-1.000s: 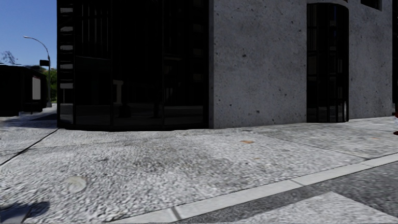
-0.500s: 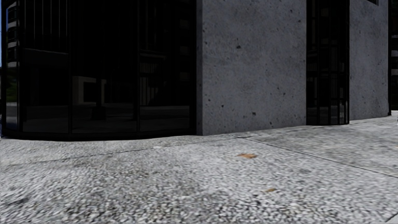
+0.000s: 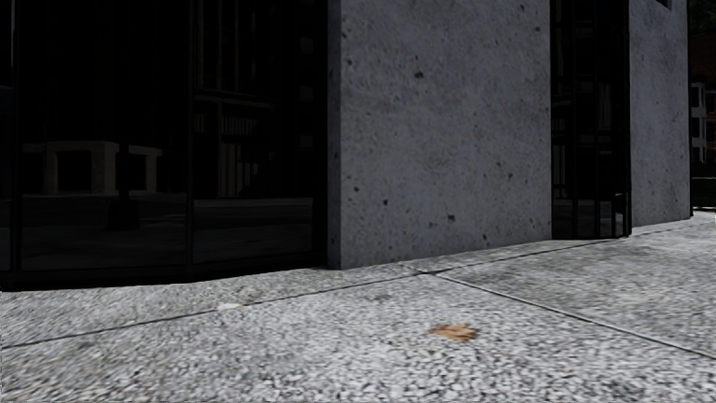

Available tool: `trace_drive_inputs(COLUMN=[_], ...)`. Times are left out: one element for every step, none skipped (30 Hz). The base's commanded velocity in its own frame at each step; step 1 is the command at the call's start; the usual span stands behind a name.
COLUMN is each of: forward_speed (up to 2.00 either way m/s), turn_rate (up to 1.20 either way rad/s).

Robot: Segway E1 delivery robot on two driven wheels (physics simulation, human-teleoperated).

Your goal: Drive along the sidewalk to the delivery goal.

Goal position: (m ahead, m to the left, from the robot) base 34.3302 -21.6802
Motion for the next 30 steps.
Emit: trace_drive_inputs(forward_speed=[1.7, 1.7, 1.7, 1.7, 1.7, 1.7, 1.7, 1.69, 1.69, 1.69, 1.68, 1.68, 1.68, 1.68, 1.68, 1.68, 1.68, 1.68, 1.68, 1.68, 1.68, 1.68, 1.68, 1.68, 1.68, 1.68, 1.68, 1.68, 1.68, 1.68], turn_rate=[-0.37, -0.38, -0.38, -0.43, -0.54, -0.58, -0.59, -0.59, -0.59, -0.59, -0.59, -0.59, -0.59, -0.59, -0.59, -0.59, -0.59, -0.59, -0.59, -0.59, -0.59, -0.59, -0.59, -0.59, -0.59, -0.59, -0.59, -0.59, -0.59, -0.59])
